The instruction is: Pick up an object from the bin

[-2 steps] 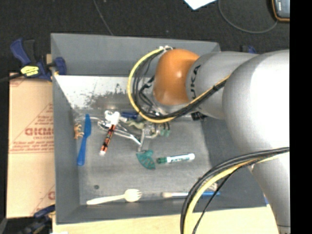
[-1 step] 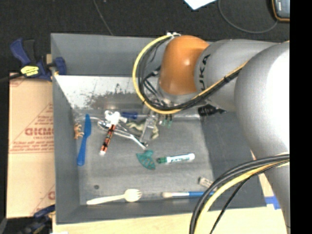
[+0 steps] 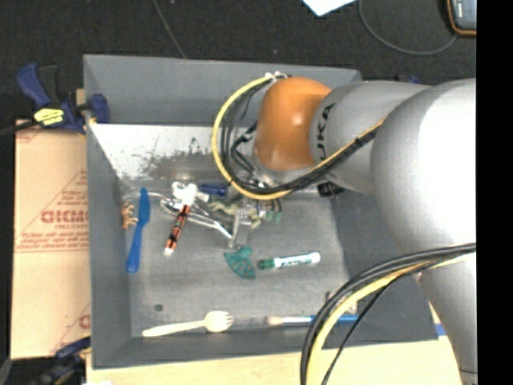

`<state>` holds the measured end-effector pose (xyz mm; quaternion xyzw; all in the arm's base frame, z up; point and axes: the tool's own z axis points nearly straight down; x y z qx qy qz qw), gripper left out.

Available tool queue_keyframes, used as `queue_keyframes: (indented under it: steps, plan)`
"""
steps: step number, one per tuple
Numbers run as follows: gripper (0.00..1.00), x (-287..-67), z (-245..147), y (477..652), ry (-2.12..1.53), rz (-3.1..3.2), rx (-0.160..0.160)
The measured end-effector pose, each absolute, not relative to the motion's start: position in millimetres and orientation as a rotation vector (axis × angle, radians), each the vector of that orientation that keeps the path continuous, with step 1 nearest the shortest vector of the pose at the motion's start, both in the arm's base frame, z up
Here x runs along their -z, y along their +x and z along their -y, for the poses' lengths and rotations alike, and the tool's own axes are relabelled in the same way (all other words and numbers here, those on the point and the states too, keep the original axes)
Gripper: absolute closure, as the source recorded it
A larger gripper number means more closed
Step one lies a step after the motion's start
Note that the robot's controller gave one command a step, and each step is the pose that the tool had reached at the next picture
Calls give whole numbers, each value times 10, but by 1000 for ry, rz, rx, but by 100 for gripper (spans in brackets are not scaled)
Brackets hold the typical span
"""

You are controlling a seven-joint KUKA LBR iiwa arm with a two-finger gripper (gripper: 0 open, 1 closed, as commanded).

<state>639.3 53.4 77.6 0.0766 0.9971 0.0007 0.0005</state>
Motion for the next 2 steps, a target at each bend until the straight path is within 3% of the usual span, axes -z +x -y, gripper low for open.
queue_keyframes:
  steps: [1, 2]
  plan:
    - [0, -714, -458, 6286, 589, -3064, -12]
    - [100, -793, -527, 6405, 263, -3122, -5]
